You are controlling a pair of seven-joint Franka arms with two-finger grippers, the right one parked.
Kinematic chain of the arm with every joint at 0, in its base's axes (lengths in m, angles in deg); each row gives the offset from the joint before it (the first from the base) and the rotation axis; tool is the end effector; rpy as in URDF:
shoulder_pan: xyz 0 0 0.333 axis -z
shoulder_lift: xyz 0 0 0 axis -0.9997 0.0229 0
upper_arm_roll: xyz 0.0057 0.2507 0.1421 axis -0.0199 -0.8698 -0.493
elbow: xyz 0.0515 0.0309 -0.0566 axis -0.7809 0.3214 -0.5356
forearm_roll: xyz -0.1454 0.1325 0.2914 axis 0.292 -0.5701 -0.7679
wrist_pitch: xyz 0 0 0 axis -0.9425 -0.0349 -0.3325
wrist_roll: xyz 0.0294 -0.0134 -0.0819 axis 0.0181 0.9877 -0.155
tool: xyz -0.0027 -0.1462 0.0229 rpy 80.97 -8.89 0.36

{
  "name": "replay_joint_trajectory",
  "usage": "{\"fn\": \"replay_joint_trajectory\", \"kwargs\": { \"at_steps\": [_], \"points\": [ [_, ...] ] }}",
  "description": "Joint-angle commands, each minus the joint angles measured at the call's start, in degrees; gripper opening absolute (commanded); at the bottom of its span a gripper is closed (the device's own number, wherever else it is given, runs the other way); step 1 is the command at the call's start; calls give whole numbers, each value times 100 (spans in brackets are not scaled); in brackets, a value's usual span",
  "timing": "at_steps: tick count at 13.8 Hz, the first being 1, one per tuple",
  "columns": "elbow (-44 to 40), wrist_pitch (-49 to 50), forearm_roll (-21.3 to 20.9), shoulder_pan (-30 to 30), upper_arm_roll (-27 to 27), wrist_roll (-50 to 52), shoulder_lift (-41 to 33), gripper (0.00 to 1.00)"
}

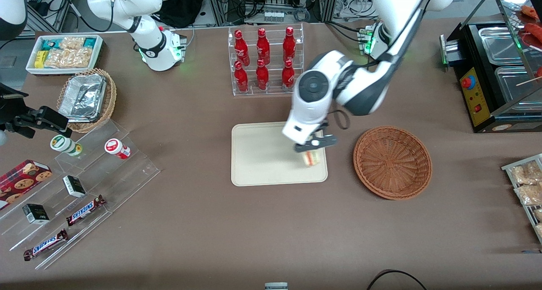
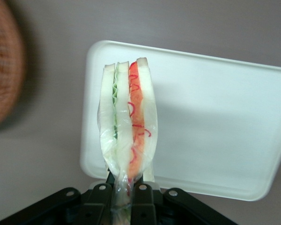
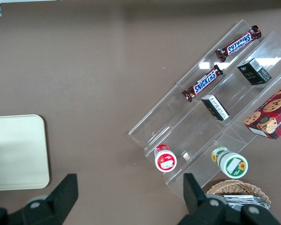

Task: Place sandwich from basket to tray
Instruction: 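Carry the held sandwich over to the cream tray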

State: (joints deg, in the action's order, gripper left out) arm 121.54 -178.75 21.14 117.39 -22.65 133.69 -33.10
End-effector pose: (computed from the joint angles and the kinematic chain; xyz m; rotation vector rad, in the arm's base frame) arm 0.4619 -0.4153 0.3105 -3.1186 -0.2676 0.1264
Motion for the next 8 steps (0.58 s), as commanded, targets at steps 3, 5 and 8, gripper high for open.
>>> {"fn": "replay_joint_trajectory", "kwargs": {
  "at_steps": [3, 5, 8],
  "points": [
    [-255, -633, -296, 566, -85, 180, 682, 12],
    [-229, -668, -735, 680, -76, 224, 849, 13],
    [-211, -747, -789, 742, -85, 259, 963, 13]
  ]
}}
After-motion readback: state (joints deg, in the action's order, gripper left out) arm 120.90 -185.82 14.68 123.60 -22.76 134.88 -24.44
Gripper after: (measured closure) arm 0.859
